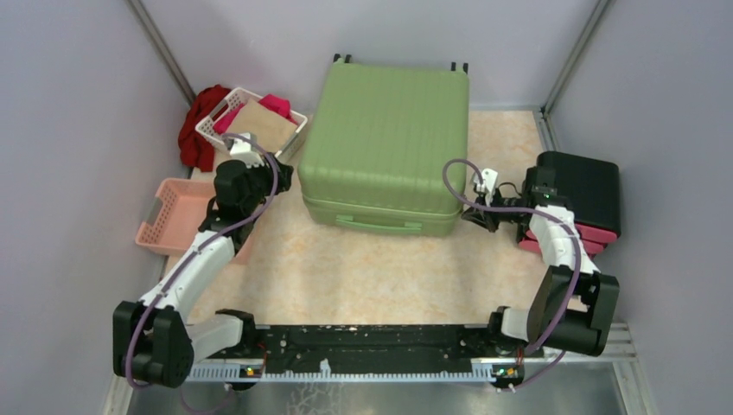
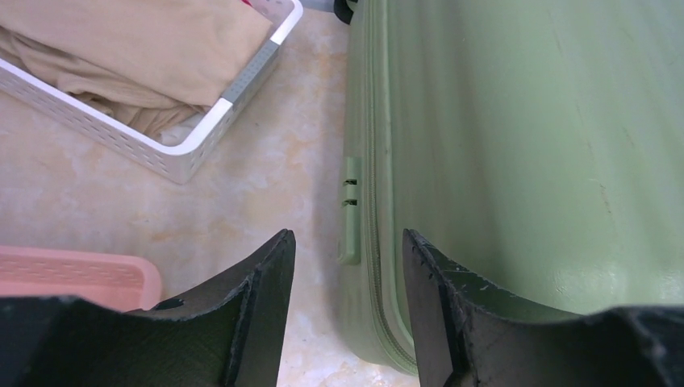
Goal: Open, take out, and arrange the luggage
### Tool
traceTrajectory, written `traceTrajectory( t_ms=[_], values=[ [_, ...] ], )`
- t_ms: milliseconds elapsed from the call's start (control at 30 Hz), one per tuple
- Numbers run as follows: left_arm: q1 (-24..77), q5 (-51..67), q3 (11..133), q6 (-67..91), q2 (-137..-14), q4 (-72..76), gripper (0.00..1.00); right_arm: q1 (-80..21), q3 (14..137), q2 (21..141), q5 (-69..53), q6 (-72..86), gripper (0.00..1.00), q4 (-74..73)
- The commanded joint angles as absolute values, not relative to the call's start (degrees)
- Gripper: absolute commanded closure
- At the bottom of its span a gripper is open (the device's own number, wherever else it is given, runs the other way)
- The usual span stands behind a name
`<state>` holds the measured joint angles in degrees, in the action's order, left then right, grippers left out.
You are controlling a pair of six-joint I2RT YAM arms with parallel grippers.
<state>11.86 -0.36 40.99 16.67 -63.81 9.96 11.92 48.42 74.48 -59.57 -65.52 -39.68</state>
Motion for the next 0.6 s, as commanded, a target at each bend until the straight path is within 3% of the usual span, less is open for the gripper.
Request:
traceTrajectory(
  t_ms=[0, 367, 567],
  values=[
    [11.9, 3.8, 41.5, 18.2, -66.6, 14.3, 0.43, 8.4, 47.8, 70.1, -61.5, -62.0, 1.00, -44.0],
    [11.9, 13.3, 42.0, 20.5, -72.4, 15.9, 0.47, 6.7, 47.5, 68.9, -58.9, -57.6, 1.00, -45.1],
    [11.9, 16.1, 41.7, 21.7, -73.2, 15.4, 0.49, 6.7, 47.9, 69.5, -59.5, -70.9, 1.00, -55.4]
  ],
)
